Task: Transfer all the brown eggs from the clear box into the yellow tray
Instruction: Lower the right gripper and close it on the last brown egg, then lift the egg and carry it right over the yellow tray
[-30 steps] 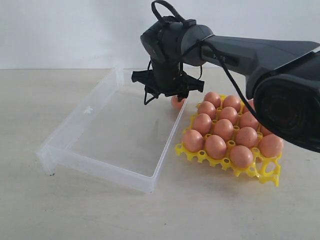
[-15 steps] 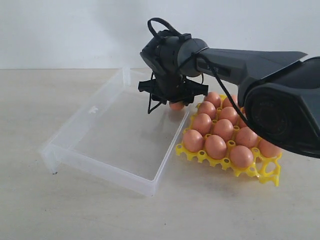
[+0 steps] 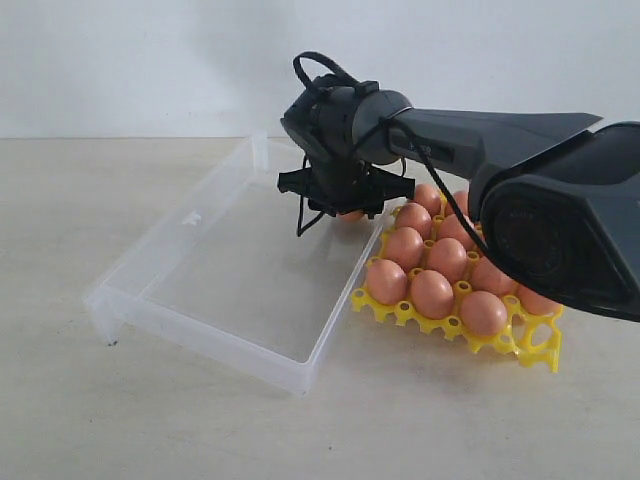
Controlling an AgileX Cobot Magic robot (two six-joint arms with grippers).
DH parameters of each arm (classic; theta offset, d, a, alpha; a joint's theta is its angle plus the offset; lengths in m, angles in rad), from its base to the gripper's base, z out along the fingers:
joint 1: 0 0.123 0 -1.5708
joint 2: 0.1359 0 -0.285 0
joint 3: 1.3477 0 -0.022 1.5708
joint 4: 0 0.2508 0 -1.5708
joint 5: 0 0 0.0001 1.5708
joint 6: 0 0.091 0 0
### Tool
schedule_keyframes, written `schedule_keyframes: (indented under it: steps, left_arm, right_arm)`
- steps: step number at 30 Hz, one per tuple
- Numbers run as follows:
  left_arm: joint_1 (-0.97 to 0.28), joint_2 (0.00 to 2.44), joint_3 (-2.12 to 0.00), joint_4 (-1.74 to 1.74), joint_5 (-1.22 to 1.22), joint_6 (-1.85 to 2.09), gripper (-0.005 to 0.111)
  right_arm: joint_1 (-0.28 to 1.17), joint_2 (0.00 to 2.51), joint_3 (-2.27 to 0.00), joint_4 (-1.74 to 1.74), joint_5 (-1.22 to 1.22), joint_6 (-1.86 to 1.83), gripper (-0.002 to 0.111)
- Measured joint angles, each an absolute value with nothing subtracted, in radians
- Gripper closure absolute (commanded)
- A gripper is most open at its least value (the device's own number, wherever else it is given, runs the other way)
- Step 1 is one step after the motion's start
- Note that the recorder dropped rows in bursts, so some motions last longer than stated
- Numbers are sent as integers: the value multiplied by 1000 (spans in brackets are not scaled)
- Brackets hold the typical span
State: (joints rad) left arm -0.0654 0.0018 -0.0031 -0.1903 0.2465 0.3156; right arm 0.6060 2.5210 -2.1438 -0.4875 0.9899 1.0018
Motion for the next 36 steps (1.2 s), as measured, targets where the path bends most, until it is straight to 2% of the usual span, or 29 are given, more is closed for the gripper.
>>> schedule_keyframes:
  steps: [6, 11, 15, 19, 23, 30, 36]
  left_arm:
    - [-65, 2, -3, -190, 247, 316, 111]
    - [-65, 2, -3, -190, 247, 316, 111]
    - [-65, 2, -3, -190, 247, 316, 111]
    - [-65, 2, -3, -190, 247, 316, 111]
    - [-65, 2, -3, -190, 247, 316, 111]
    - [-65, 2, -3, -190, 247, 316, 111]
    - [-65, 2, -3, -190, 247, 316, 111]
  right_arm:
    - [610, 2519, -2144, -488, 994, 956, 107]
    - [671, 2492, -2142, -567, 988, 790, 109]
    - [739, 2427, -2142, -647, 868, 690, 109]
    - [772, 2353, -2140, -580, 712, 582, 109]
    - [779, 2272, -2074, -297, 624, 272, 109]
    - [770, 2077, -1837, 459, 598, -518, 109]
    - [675, 1860, -1555, 889, 657, -959, 109]
